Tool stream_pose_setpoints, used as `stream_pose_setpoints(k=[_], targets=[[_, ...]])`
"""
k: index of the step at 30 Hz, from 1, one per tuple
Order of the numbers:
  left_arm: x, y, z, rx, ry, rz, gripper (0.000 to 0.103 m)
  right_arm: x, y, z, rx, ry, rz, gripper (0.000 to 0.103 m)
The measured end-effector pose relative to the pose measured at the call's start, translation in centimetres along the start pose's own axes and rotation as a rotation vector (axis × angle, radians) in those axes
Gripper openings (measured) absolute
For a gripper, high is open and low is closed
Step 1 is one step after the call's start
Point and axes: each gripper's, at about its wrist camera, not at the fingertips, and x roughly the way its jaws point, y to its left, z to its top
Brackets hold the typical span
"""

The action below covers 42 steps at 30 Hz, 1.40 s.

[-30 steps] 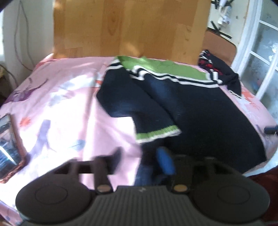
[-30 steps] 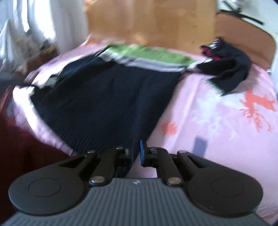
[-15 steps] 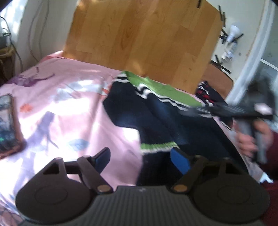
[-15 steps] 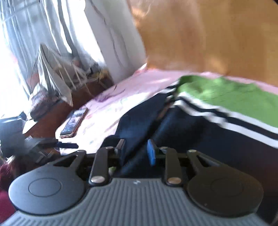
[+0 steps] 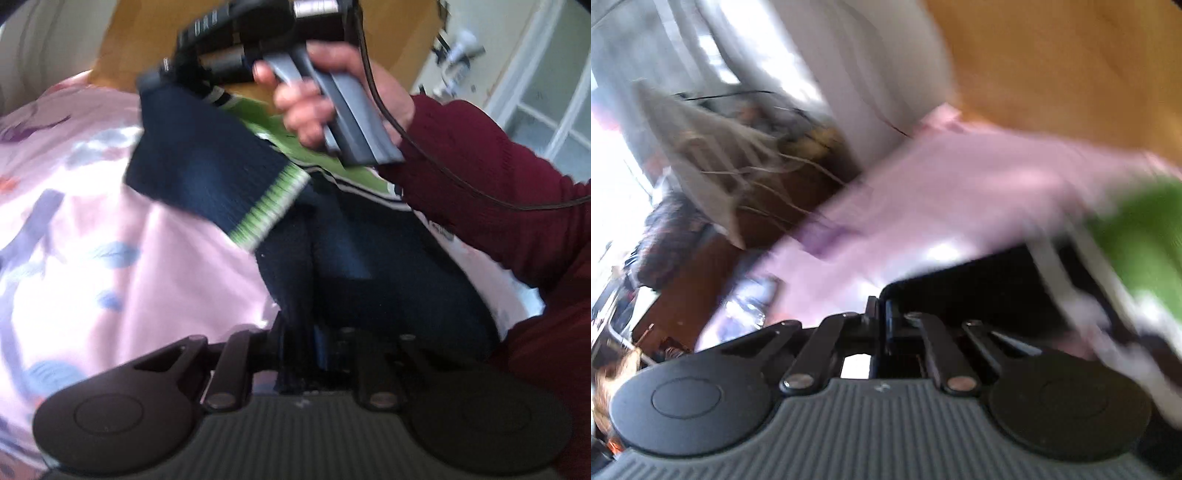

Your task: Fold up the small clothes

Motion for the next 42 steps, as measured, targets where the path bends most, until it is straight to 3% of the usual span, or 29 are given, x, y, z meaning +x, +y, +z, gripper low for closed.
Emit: stream_pose_setpoints(k=[5, 6, 7, 9, 15, 19, 22, 24, 25, 26, 27, 30, 35, 38, 40, 41, 42], targets=[[0.2, 0.5, -0.4, -0.047, 0.006, 0.029, 0.02, 4.0, 2.1, 3.1, -0.036, 0.015, 0.005, 0.006], [0.0, 0.4, -0.3, -0.043, 0.002, 0.029, 0.03, 4.2, 1.5, 3.6, -0.021, 0.029, -0.005, 0.006], [-0.3, 0.3, -0.2, -0.033, -0.011, 0.044, 0.051, 4.4, 0.9, 4.2, 0.0, 0.042, -0.011, 0.006], [-1.5, 0.3, 0.1, -0.018, -0.062, 0.071, 0.072, 3.2, -0.3, 5.1, 0.021, 0.042, -0.005, 0.006], [-4.8, 3.5, 3.2, -0.099, -0.204, 0.1, 0.078, -6.9, -4.4, 7.4, -0.004, -0.034, -0.03, 0.006], [-3.8, 4.4, 7.1, -0.122, -0.245, 0.124, 0.078, -14.5, -7.9, 7.2, -0.037, -0.055, -0.134, 0.006], [-1.9, 3.9, 10.7, -0.096, -0.255, 0.126, 0.084, -18.7, -10.6, 6.0, -0.06, -0.016, -0.205, 0.008], [0.5, 3.3, 13.6, -0.07, -0.249, 0.147, 0.088, -20.8, -12.1, 4.8, -0.076, -0.004, -0.283, 0.013], [1.9, 3.4, 14.9, -0.062, -0.24, 0.152, 0.088, -21.8, -12.9, 4.2, -0.08, -0.019, -0.359, 0.026], [3.3, 3.2, 16.4, -0.062, -0.225, 0.148, 0.088, -23.1, -14.2, 3.3, -0.049, -0.059, -0.442, 0.052], [5.0, 3.2, 17.8, -0.067, -0.203, 0.135, 0.088, -23.9, -15.4, 2.3, 0.004, -0.097, -0.484, 0.059], [10.3, 3.5, 21.7, -0.055, -0.136, 0.134, 0.091, -25.6, -18.6, -1.3, 0.175, -0.146, -0.455, 0.06], [19.5, 5.2, 25.6, -0.077, -0.001, 0.191, 0.089, -23.1, -19.3, -9.0, 0.303, -0.144, -0.369, 0.06], [22.8, 5.4, 26.0, -0.068, 0.052, 0.168, 0.073, -20.5, -18.8, -12.8, 0.376, -0.106, -0.254, 0.06], [24.3, 5.0, 26.0, -0.061, 0.065, 0.159, 0.044, -18.7, -18.8, -14.1, 0.427, -0.104, -0.228, 0.061], [24.9, 4.9, 26.0, -0.058, 0.063, 0.166, 0.035, -18.8, -18.7, -14.4, 0.421, -0.165, -0.231, 0.058], [25.1, 4.8, 26.0, -0.058, 0.05, 0.176, 0.021, -18.1, -18.4, -14.1, 0.415, -0.175, -0.234, 0.05]])
